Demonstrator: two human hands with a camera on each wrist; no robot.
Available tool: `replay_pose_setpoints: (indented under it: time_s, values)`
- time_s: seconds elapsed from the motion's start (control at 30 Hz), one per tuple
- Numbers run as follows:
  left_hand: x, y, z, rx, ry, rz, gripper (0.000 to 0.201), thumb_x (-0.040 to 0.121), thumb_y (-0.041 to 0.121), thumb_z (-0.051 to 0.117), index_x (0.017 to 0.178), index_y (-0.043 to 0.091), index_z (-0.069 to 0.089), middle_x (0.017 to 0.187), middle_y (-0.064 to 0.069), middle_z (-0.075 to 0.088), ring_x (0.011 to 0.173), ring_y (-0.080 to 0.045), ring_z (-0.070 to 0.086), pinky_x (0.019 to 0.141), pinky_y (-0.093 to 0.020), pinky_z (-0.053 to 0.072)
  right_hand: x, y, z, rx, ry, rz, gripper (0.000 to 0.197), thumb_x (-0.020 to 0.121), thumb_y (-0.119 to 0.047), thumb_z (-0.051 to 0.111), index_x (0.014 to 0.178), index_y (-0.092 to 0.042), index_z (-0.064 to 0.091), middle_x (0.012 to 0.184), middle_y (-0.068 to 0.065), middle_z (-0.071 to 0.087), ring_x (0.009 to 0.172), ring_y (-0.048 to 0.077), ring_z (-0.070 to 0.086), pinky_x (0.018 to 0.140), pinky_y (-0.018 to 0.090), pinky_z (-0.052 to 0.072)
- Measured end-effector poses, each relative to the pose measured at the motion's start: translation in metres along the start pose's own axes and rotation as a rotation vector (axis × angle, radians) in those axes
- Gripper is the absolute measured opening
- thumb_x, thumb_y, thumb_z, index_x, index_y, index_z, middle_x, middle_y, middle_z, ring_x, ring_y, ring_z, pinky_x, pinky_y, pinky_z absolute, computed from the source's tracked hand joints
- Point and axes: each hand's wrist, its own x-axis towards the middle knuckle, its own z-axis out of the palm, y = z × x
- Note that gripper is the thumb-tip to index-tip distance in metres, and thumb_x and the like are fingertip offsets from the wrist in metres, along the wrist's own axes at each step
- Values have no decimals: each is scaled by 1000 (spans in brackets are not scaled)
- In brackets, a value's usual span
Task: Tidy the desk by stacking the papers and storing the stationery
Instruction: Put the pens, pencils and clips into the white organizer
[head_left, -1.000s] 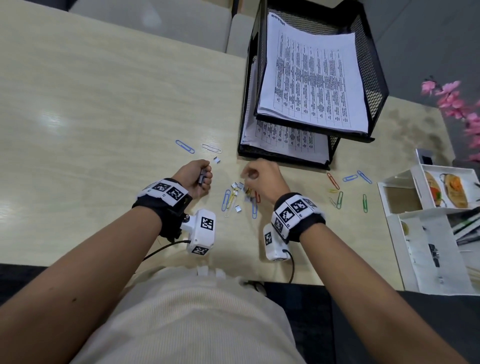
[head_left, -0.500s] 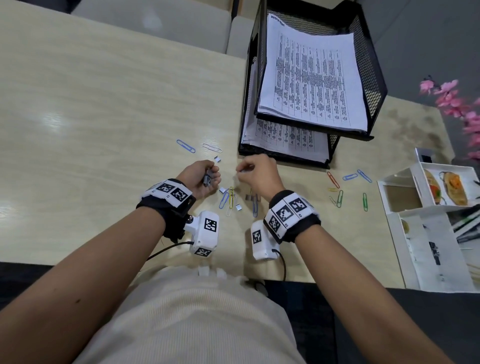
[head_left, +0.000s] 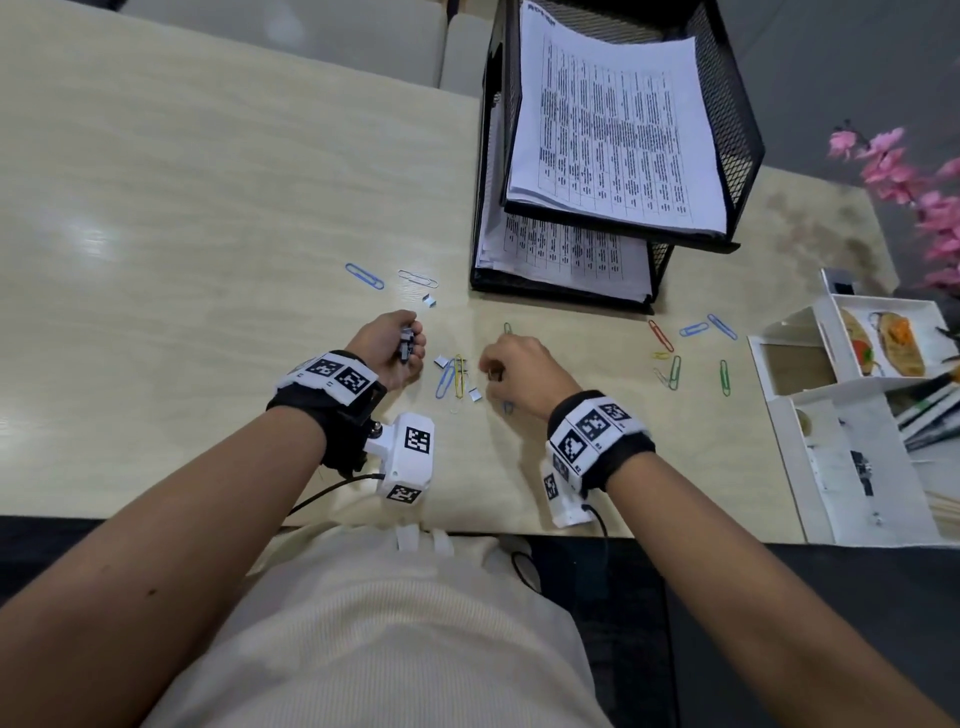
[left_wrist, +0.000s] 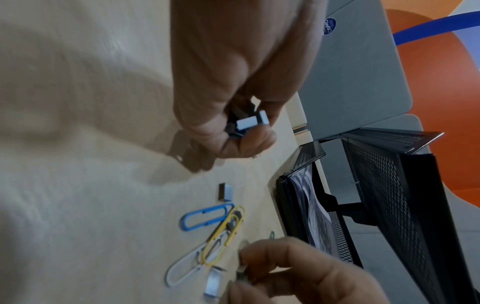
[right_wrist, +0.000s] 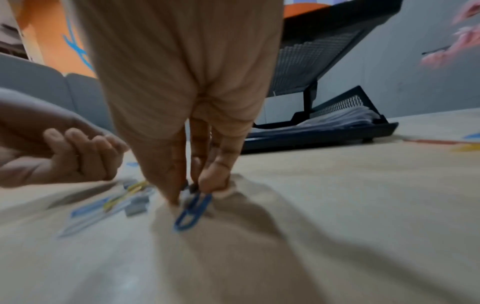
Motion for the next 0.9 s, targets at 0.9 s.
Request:
replay_pose_setpoints:
  time_s: [0.9]
  values:
    - [-2,0,2,-51,-62,18,37,98,21,33,67,7,48,39,-3,56,36,-11,57,38,-12,48,11,-33,-23,82,295,-183,17,77,5,55,90,4,65,95,20,60,86,32,58,75,35,43]
